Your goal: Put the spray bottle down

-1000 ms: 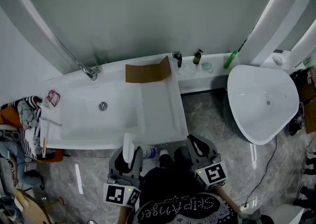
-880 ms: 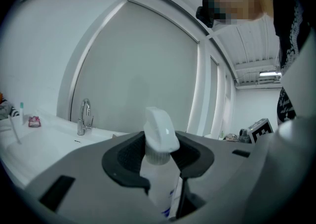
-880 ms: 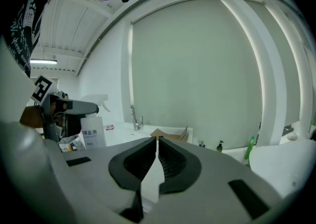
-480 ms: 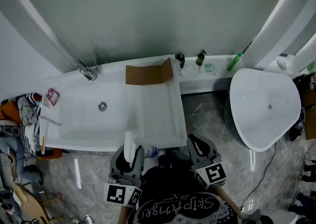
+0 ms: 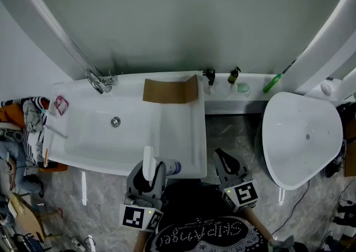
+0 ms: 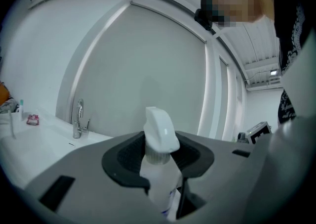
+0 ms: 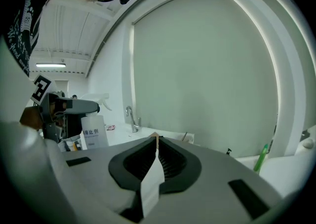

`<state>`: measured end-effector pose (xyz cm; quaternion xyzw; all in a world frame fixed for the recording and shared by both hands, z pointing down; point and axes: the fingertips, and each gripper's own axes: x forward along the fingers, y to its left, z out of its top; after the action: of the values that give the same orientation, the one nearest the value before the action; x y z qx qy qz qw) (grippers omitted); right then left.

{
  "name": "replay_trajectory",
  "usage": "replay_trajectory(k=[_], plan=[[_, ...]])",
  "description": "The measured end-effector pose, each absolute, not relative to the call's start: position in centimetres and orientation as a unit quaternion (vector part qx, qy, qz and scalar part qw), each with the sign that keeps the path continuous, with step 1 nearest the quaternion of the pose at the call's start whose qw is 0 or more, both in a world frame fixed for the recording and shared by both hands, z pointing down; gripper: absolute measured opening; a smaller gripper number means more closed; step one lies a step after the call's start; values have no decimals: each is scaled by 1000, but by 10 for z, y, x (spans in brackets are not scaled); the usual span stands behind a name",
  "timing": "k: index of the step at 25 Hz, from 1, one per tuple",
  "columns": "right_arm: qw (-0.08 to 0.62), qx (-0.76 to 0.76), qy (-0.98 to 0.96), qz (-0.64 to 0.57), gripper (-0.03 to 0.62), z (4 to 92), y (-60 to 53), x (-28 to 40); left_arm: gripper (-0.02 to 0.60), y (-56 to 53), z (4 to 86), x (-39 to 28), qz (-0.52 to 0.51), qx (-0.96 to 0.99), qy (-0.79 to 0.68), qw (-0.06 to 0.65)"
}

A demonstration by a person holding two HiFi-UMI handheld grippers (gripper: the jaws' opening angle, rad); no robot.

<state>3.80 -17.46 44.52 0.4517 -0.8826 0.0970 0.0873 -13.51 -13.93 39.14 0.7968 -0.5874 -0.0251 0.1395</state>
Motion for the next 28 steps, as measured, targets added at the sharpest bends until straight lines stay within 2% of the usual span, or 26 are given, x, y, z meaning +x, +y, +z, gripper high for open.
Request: replay_trajectory(k=[15, 28], plan=[[74, 428, -896, 95, 28, 441, -207, 52, 150, -165, 392, -118, -2, 789, -601, 125], [72, 429, -895, 102, 28, 445, -214, 43, 150, -173, 388, -130, 4, 787, -606, 117]])
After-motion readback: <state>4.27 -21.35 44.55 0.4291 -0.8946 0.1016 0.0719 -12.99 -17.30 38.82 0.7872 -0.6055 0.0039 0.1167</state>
